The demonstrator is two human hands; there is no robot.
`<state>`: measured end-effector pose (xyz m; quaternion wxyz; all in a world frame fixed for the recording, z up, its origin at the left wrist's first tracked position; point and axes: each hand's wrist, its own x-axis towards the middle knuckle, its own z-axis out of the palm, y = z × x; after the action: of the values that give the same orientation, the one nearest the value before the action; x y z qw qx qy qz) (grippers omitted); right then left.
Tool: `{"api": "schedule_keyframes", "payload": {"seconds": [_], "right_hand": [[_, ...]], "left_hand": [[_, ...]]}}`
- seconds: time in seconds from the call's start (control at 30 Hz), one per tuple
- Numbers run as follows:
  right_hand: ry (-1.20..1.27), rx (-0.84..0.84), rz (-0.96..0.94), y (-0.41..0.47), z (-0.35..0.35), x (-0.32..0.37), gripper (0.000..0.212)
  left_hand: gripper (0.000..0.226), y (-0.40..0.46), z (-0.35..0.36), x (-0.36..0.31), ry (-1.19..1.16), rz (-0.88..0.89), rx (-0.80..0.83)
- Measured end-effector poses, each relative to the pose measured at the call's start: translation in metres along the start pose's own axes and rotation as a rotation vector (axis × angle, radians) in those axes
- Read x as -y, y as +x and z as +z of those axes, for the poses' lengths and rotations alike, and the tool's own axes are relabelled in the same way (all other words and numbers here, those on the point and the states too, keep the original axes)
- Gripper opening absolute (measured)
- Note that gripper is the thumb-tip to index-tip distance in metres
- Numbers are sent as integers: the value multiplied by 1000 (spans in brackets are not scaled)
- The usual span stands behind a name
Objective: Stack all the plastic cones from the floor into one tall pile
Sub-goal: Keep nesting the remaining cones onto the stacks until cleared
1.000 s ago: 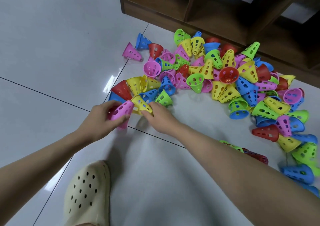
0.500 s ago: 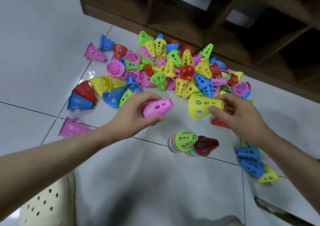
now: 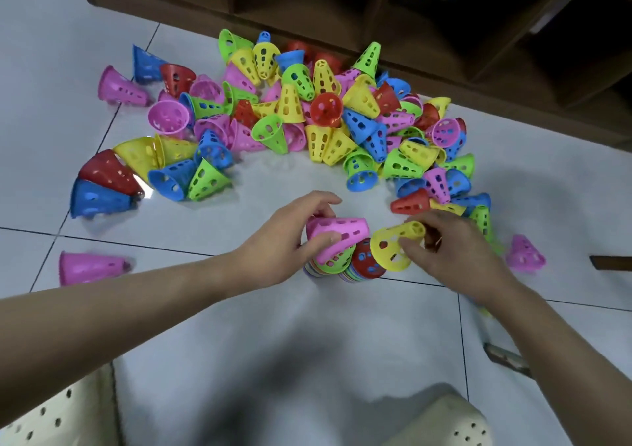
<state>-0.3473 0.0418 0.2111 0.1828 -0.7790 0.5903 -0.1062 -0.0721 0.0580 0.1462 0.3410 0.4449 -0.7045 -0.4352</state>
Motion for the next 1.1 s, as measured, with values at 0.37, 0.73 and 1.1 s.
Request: {"api": "schedule_keyframes", "payload": {"seconds": [0.37,0.73,1.1], "right_hand": [[49,73,115,-21,31,-12,24],[96,96,141,-20,55,-15,31],[165,65,193,-22,60,-14,28]], "left_hand": [[51,5,-6,10,85,-104,156],[30,0,4,-4,-62,-80,-30],[37,1,31,4,100,76,116]]}}
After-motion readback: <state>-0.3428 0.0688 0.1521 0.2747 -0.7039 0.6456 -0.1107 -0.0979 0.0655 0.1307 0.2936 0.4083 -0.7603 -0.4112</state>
